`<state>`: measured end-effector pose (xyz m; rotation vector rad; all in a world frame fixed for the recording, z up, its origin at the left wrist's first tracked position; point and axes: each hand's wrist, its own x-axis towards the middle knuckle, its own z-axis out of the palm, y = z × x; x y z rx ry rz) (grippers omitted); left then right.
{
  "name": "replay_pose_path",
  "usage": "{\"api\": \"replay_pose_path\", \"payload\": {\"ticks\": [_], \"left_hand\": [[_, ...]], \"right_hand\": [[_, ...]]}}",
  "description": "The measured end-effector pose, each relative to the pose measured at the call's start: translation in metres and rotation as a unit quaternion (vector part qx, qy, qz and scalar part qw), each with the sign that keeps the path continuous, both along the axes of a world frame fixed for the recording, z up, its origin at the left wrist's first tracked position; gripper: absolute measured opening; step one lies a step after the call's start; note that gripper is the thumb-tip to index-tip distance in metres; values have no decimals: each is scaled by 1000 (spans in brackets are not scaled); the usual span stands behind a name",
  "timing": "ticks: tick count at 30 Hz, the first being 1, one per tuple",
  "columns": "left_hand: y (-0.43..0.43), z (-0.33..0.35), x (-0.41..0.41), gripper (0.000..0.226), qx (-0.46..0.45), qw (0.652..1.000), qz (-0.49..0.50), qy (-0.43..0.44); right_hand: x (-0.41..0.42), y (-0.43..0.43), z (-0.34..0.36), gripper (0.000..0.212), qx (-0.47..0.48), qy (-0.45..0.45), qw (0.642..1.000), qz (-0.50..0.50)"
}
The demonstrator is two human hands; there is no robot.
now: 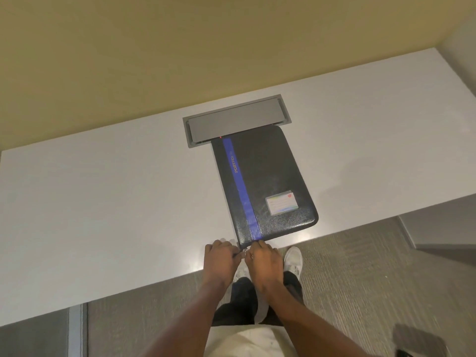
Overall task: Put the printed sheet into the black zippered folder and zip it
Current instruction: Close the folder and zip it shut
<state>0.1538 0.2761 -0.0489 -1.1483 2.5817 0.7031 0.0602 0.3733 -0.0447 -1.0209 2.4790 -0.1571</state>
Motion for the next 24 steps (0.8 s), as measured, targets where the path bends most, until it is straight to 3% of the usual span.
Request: {"api": "replay_pose_path", "payload": {"ticks": [10,24], "left_hand": [[-3,1,3,25,-30,999,-29,-22],[-10,-3,12,22,-69,995,-48,-49]], "right_hand": [[-4,6,-2,10,-22,-2,992,-121],[-110,70,-6,13,-40,36,966,-252]]}}
